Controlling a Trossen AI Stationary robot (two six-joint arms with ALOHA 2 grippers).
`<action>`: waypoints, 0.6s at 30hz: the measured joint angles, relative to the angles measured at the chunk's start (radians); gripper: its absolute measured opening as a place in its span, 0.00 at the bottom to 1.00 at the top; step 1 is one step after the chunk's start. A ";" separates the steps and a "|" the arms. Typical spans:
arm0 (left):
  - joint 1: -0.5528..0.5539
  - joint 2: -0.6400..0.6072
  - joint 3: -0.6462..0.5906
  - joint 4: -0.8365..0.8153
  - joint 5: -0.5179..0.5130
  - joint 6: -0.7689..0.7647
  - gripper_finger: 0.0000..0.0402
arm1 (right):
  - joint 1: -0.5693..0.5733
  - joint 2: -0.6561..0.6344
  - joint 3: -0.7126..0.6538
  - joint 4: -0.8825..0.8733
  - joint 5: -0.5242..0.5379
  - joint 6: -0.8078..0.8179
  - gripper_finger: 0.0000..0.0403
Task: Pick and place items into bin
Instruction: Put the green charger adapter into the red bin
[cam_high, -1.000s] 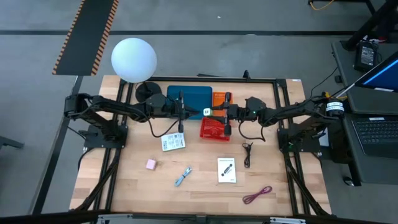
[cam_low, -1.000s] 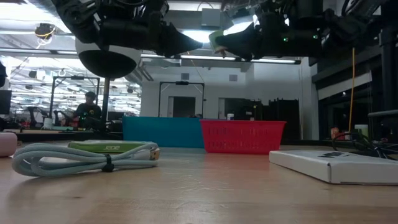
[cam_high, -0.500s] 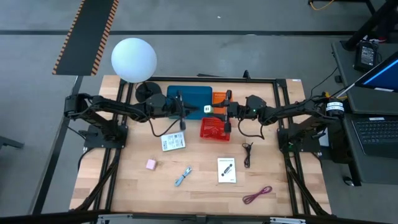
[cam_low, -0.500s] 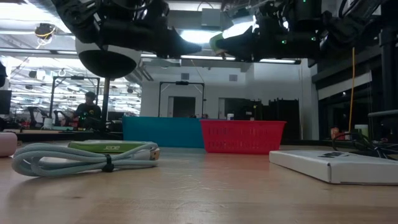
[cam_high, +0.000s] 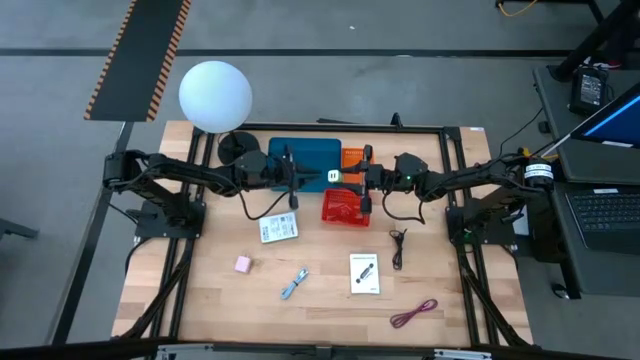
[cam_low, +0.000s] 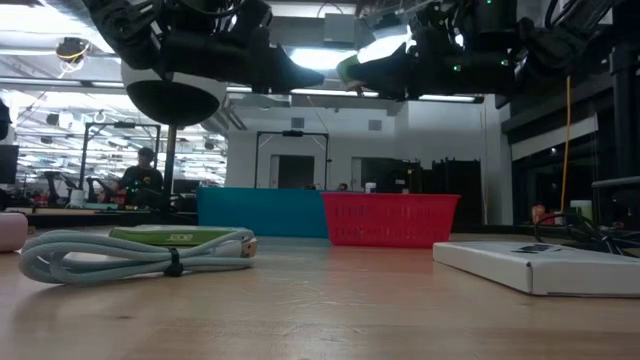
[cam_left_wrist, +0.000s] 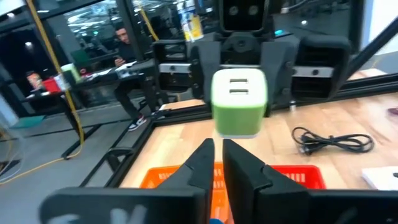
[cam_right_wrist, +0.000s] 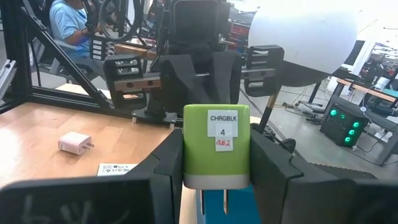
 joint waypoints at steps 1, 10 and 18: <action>0.000 0.000 0.000 0.000 0.004 0.003 0.12 | 0.000 0.000 0.000 0.000 0.000 0.000 0.29; 0.000 0.000 0.000 0.000 0.001 -0.042 0.38 | 0.000 0.000 0.000 0.000 0.000 -0.001 0.29; -0.001 -0.001 0.000 0.020 0.038 -0.080 0.44 | 0.000 0.000 0.000 0.000 -0.003 -0.003 0.29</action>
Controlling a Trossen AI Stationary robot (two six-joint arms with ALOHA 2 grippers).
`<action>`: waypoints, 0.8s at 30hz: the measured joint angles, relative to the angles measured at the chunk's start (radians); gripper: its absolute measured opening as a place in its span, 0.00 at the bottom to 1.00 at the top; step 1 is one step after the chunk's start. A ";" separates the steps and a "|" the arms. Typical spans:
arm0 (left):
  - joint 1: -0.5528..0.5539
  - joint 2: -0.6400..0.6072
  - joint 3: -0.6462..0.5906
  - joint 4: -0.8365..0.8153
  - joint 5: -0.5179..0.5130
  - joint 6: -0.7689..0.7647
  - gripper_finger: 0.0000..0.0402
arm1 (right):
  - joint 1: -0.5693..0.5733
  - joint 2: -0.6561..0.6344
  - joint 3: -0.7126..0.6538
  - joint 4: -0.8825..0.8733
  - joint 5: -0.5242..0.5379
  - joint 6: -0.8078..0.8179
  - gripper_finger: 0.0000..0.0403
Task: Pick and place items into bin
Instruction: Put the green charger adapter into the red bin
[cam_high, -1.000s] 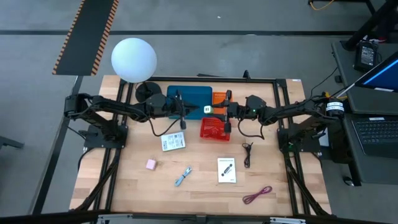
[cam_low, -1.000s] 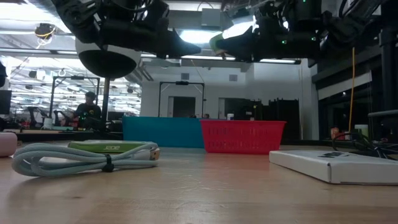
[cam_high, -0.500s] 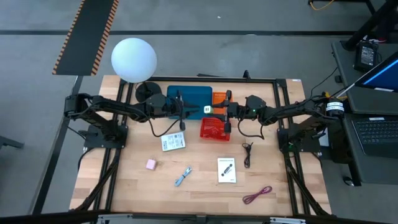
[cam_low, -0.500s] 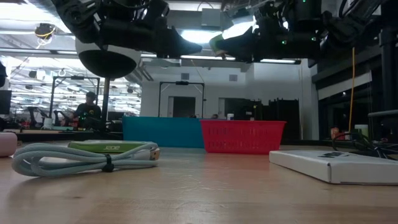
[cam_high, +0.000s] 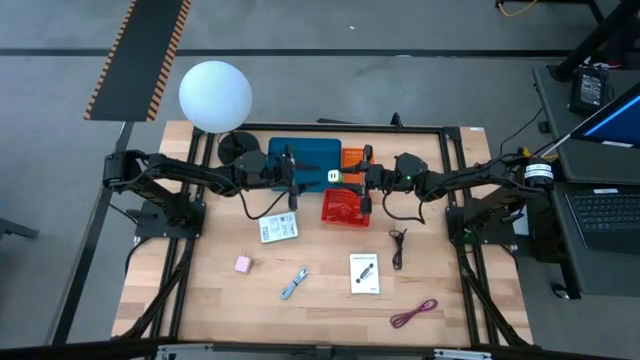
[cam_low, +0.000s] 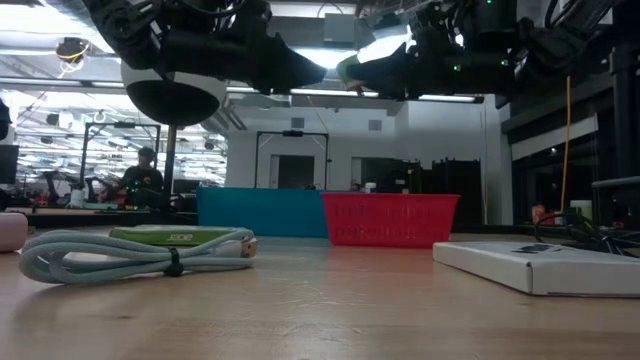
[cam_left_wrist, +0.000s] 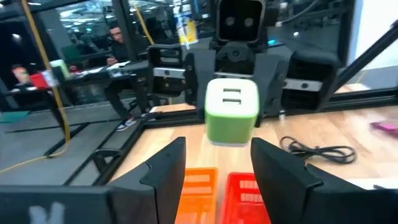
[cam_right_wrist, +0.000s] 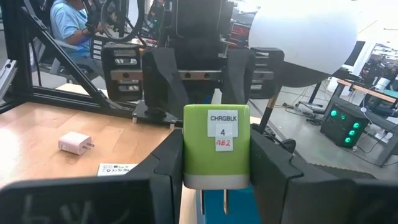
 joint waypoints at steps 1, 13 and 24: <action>0.000 0.000 0.000 0.001 0.017 -0.002 0.44 | 0.000 0.000 0.000 0.000 -0.009 -0.001 0.29; -0.015 0.002 0.000 0.042 0.060 -0.037 0.43 | 0.000 0.000 0.000 0.006 -0.022 -0.005 0.29; -0.014 0.130 0.109 0.034 0.019 -0.013 0.43 | -0.002 -0.002 -0.005 0.009 -0.025 -0.006 0.29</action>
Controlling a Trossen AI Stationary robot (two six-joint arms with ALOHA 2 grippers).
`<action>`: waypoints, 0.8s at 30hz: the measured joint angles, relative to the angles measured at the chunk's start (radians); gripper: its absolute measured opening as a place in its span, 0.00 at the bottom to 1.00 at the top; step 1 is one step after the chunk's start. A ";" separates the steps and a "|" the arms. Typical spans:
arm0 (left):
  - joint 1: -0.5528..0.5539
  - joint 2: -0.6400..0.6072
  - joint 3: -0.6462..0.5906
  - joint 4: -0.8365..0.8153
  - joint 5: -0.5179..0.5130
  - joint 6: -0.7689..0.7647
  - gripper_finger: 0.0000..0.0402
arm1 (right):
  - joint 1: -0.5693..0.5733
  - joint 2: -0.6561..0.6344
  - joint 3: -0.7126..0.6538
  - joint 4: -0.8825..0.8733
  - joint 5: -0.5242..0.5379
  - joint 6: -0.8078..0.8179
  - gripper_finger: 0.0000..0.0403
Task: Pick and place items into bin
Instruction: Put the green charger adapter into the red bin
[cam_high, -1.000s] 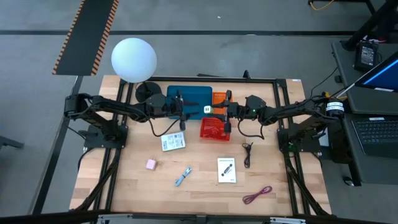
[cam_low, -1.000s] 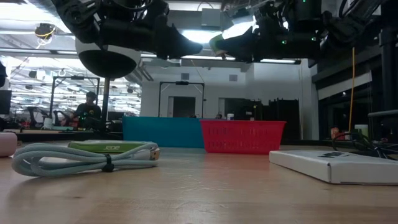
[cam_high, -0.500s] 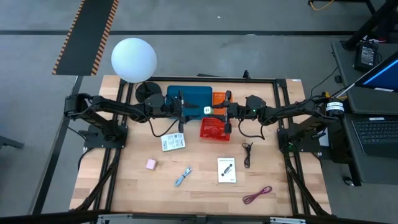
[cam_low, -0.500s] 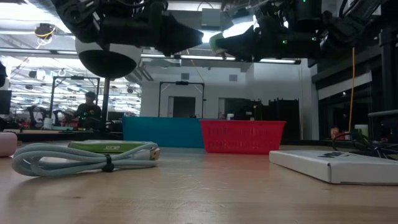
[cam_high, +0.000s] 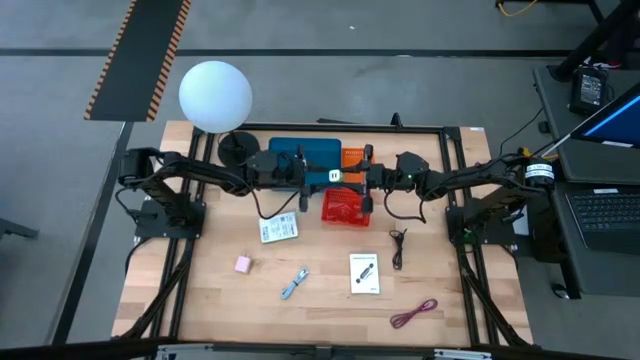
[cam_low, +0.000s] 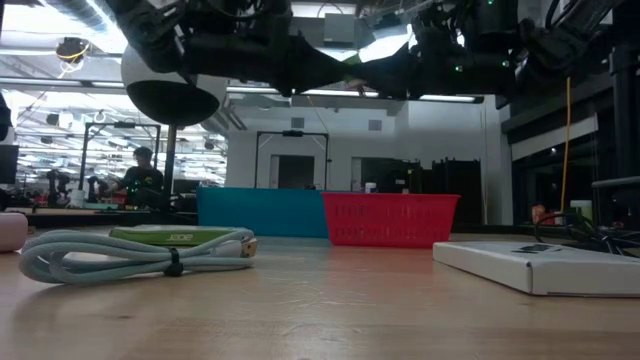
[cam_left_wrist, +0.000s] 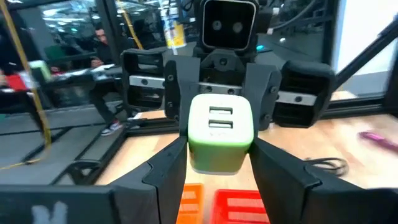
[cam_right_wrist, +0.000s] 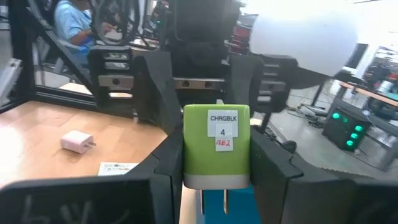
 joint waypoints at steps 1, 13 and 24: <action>0.001 0.002 0.003 0.000 -0.002 0.006 0.43 | 0.000 0.000 0.000 0.000 0.003 0.000 0.29; 0.002 -0.004 0.004 0.006 0.064 0.013 0.43 | 0.003 0.000 0.002 0.002 -0.009 -0.021 0.29; 0.002 -0.015 0.006 0.010 0.068 0.013 0.42 | 0.003 0.000 0.006 0.003 -0.016 -0.018 0.29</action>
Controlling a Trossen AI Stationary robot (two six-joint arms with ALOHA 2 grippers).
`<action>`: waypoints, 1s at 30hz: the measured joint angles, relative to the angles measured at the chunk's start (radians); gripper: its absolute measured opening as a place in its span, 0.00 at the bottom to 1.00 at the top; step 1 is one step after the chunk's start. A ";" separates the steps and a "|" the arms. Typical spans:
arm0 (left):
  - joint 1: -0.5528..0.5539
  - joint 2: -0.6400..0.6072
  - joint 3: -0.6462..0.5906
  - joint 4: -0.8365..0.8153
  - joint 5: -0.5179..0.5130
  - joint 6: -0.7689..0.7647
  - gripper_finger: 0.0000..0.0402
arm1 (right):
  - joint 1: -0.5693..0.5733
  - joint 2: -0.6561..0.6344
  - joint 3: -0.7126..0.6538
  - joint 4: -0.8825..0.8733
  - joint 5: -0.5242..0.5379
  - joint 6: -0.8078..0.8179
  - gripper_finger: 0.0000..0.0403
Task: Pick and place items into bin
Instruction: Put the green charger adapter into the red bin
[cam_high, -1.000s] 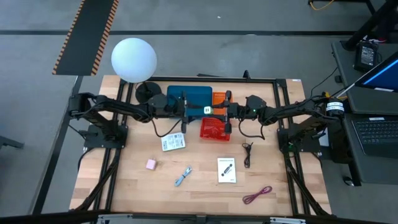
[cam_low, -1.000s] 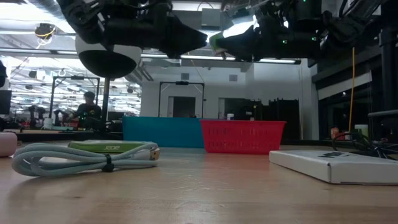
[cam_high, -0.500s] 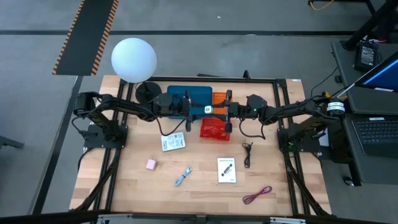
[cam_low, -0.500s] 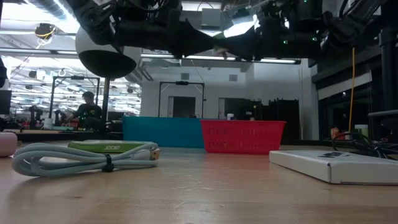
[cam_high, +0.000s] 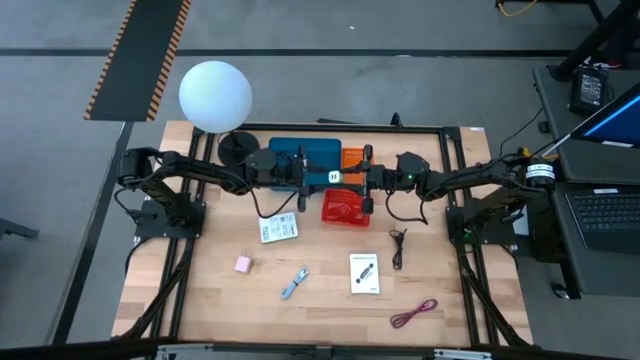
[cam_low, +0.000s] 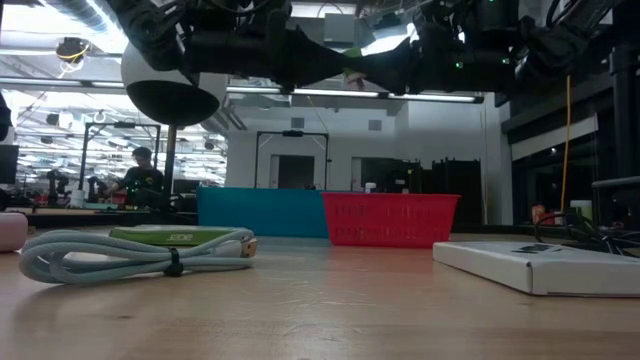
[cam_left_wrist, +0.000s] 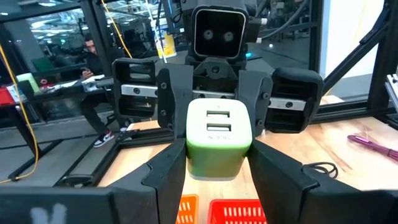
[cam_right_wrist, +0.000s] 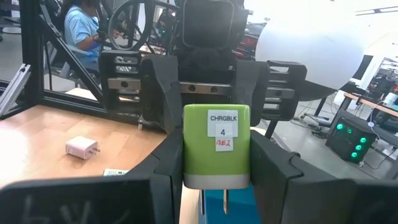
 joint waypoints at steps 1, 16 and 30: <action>0.000 0.000 0.000 0.000 0.001 0.000 0.42 | 0.000 0.000 0.000 0.000 0.000 0.000 0.29; 0.000 -0.002 0.000 0.002 0.015 0.001 0.31 | -0.001 0.001 0.000 -0.005 -0.006 0.003 0.29; 0.000 -0.002 0.000 -0.011 0.029 0.006 0.31 | -0.001 0.003 0.000 -0.010 -0.011 0.037 0.39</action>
